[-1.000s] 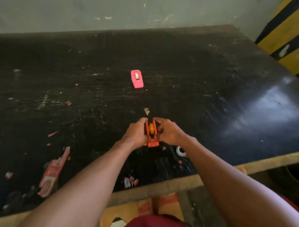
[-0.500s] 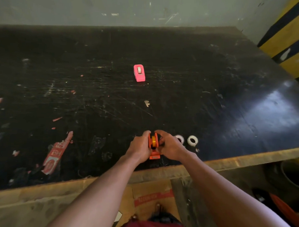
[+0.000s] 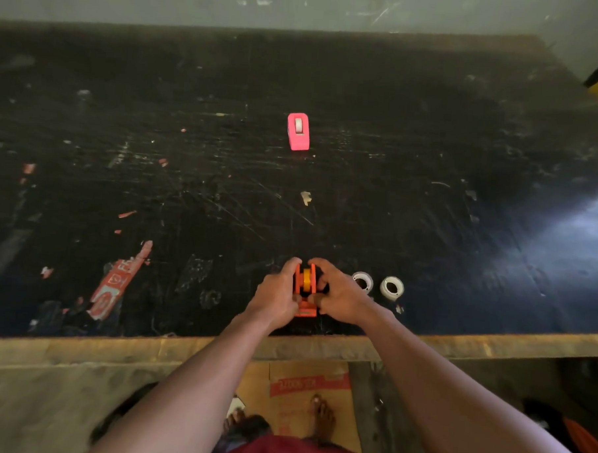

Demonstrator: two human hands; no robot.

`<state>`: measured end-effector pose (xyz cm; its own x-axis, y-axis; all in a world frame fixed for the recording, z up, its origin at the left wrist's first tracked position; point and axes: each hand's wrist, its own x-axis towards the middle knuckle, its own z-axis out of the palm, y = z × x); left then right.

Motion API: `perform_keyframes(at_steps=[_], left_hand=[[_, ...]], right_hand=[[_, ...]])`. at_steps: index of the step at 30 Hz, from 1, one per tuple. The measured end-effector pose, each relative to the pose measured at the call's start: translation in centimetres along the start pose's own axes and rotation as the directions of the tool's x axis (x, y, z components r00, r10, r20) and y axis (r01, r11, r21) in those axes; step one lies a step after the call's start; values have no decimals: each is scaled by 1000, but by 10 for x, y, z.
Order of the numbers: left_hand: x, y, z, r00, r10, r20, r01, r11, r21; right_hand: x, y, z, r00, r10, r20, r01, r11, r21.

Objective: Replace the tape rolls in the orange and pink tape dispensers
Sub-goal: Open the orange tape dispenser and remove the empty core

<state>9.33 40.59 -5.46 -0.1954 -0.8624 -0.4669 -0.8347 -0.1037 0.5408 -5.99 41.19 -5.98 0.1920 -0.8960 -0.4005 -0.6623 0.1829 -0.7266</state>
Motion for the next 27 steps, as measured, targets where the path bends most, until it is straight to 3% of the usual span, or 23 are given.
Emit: perform_keyframes(at_steps=[5,10,14,16,18,21,24,27], left_hand=[[2,-8,-16,1000,31,-5,-31,999,36],[10,-43,-42,995,-86,-41,83,994,-71],[9,-56,-49,995,-95,12,94,993,69],[5,-52,-47,995,-68,-76,78,989,130],[1,-43,-44,983,22,-185,-6,997,82],[1,-28,-33,987,131,-92,-131,991,7],[7,-15,-20,989,149,4,-147,982,-120],[13,-10,-7,987,156,36,-151,982,-116]], right_hand=[[2,-5,0,999,40,7,-40,999,-28],[6,-7,3,994,113,17,-112,993,-37],[7,-7,7,988,152,-26,-153,986,-67],[6,-8,11,985,163,-50,-167,983,-81],[6,-9,13,982,177,-61,-182,979,-91],[6,-11,14,979,191,-71,-199,972,-128],[2,-15,15,976,196,-93,-204,975,-88],[0,-15,18,977,173,-123,-178,983,-38]])
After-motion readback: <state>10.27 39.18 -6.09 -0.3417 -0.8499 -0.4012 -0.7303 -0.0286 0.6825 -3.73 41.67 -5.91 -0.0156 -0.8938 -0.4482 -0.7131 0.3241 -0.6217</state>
